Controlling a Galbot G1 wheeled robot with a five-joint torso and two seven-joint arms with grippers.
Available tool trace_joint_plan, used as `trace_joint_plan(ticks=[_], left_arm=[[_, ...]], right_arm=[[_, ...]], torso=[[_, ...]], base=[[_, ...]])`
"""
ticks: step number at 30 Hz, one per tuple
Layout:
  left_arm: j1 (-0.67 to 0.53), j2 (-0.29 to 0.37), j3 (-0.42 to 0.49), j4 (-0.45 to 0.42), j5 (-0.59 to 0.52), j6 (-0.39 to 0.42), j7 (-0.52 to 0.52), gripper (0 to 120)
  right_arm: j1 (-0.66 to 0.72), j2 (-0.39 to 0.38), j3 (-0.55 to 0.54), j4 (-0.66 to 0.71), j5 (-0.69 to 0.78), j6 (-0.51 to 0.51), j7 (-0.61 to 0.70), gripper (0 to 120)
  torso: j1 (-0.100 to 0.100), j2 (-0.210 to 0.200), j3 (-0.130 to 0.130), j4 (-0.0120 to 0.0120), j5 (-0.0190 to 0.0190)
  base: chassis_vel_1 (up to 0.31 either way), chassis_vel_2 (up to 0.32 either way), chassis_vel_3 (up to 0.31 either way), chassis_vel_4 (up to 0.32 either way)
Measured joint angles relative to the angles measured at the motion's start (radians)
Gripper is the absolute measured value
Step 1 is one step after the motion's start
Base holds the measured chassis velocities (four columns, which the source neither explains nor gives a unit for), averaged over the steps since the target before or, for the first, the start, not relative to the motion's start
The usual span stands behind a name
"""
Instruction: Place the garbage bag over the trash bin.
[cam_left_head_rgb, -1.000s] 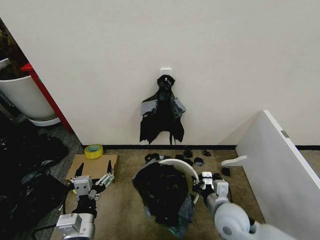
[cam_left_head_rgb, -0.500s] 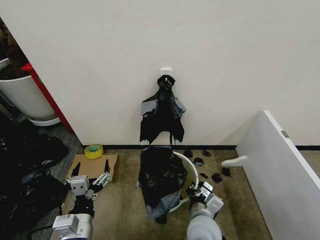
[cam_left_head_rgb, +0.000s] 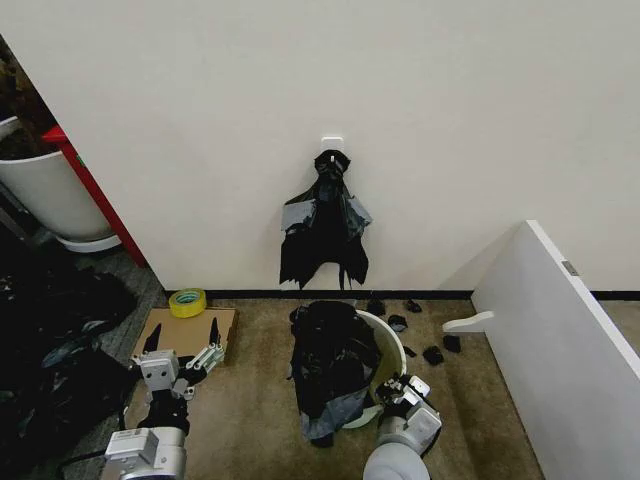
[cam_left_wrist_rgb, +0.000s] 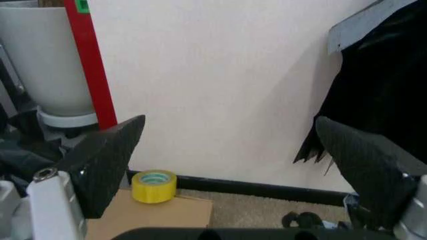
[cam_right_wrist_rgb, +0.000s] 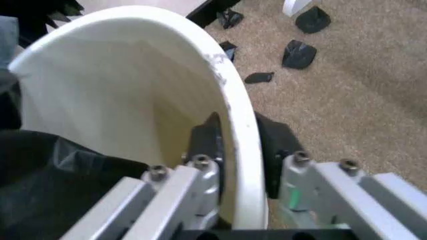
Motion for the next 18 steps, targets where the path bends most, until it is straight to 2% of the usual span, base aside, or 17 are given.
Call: trace_joint_plan(ticks=[5, 6, 9, 13, 14, 15, 16, 17, 18], left_arm=[[0.001, -0.002, -0.001, -0.001, 0.0, 0.0, 0.0, 100], [0.001, -0.002, -0.001, -0.001, 0.0, 0.0, 0.0, 100], [0.003, -0.003, -0.003, -0.001, 0.001, 0.0, 0.0, 100], [0.002, -0.004, -0.001, 0.003, 0.004, 0.0, -0.001, 100], [0.002, -0.004, 0.001, 0.006, 0.005, 0.0, 0.0, 100], [0.002, -0.004, 0.001, 0.006, 0.005, 0.0, 0.0, 100], [0.001, -0.003, 0.002, 0.01, 0.005, 0.0, 0.0, 100], [0.001, -0.002, 0.002, 0.012, 0.005, 0.0, 0.0, 100], [0.001, 0.004, 0.003, 0.017, 0.004, 0.001, 0.001, 100]], right_arm=[[-0.019, -0.022, 0.001, 0.047, -0.009, -0.016, 0.039, 36], [-0.019, -0.022, 0.001, 0.047, -0.009, -0.016, 0.039, 36], [-0.036, -0.055, 0.016, 0.071, -0.055, -0.011, 0.014, 48], [-0.045, -0.147, 0.036, 0.084, -0.146, 0.068, -0.211, 65], [-0.044, -0.188, 0.038, 0.093, -0.147, 0.087, -0.315, 69], [-0.044, -0.188, 0.038, 0.093, -0.147, 0.087, -0.315, 69], [-0.042, -0.231, 0.038, 0.109, -0.128, 0.079, -0.422, 74], [-0.04, -0.24, 0.038, 0.114, -0.122, 0.071, -0.441, 76], [-0.026, -0.283, 0.036, 0.139, -0.077, -0.005, -0.517, 82]], torso=[[0.0, 0.0, 0.0, 0.0, 0.0003], [0.0, 0.0, 0.0, 0.0, 0.0003], [0.0, 0.0, 0.0, 0.0, 0.0003], [0.0, 0.0, 0.0, 0.0, 0.0005], [0.0, 0.0, 0.0, 0.0, 0.0003], [0.0, 0.0, 0.0, 0.0, 0.0003], [0.0, 0.0, 0.0, 0.0, 0.0004], [0.0, 0.0, 0.0, 0.0, 0.0004], [0.0, 0.0, 0.0, -0.0001, 0.0001]], base=[[0.0, 0.0, 0.0, 0.0], [0.0, 0.0, 0.0, 0.0], [0.0, 0.0, 0.0, 0.0], [0.0, 0.0, 0.0, 0.0], [0.0, 0.0, 0.0, 0.0], [0.0, 0.0, 0.0, 0.0], [0.0, 0.0, 0.0, 0.0], [0.0, 0.0, 0.0, 0.0], [0.0, 0.0, 0.0, 0.0]])
